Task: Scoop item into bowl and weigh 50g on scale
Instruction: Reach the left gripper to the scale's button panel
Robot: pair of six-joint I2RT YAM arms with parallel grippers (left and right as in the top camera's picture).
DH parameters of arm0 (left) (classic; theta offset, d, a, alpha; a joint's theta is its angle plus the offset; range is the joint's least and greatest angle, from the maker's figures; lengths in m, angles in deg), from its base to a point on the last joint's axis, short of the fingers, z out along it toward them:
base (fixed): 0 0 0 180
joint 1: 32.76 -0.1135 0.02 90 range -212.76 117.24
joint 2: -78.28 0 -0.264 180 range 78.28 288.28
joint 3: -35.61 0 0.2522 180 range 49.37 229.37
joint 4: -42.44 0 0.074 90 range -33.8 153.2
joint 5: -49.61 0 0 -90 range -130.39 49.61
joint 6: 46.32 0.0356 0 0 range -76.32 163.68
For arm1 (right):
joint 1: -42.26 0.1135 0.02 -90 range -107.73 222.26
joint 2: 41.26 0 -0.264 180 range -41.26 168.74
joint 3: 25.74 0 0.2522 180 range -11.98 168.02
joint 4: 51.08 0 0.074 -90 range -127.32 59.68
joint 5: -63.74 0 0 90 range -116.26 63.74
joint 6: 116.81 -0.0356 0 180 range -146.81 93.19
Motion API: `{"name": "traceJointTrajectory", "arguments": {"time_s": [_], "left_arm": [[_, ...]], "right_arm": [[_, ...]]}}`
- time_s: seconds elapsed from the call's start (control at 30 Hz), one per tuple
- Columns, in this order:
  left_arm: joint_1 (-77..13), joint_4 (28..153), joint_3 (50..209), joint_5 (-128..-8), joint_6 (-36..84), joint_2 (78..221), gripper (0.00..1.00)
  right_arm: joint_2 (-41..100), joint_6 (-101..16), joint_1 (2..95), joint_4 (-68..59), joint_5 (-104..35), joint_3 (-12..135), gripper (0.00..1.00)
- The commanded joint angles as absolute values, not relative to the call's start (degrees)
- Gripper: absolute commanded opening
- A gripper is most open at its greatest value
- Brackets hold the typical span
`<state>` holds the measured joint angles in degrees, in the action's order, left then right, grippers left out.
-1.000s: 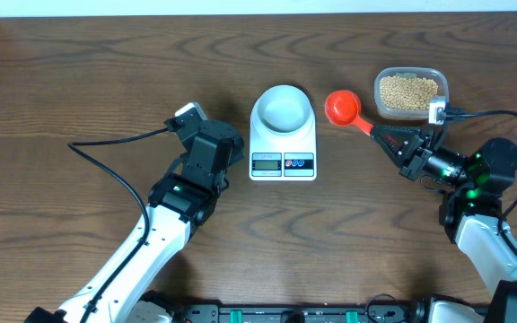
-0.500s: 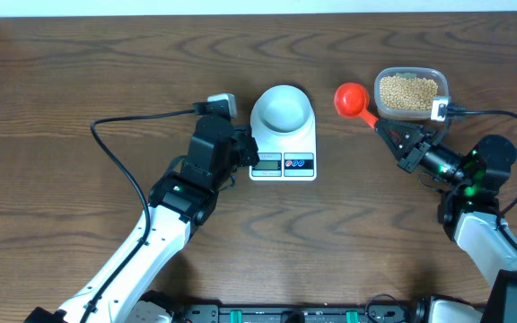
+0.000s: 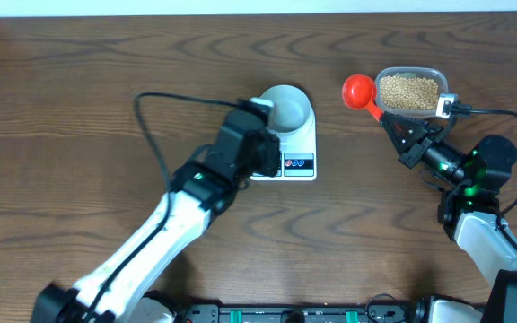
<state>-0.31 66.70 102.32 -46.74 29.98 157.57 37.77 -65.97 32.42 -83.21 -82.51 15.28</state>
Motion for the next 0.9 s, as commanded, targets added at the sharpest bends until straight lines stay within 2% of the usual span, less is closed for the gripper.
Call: {"name": "traceJointTrajectory", "arguments": {"time_s": [0.0,0.27,0.87], "left_arm": [[2.51,68.16,106.27,-47.46,36.67,164.24,0.07],[3.23,69.61,107.71,-47.48,38.11,173.00,0.07],[3.21,64.21,107.71,-47.26,40.93,180.26,0.07]], "right_arm": [[37.79,-64.87,32.11,-83.36,-81.64,15.90,0.01],[37.79,-64.87,32.13,-83.36,-80.08,15.90,0.01],[37.79,-64.87,32.13,-83.12,-76.67,15.90,0.01]]}}
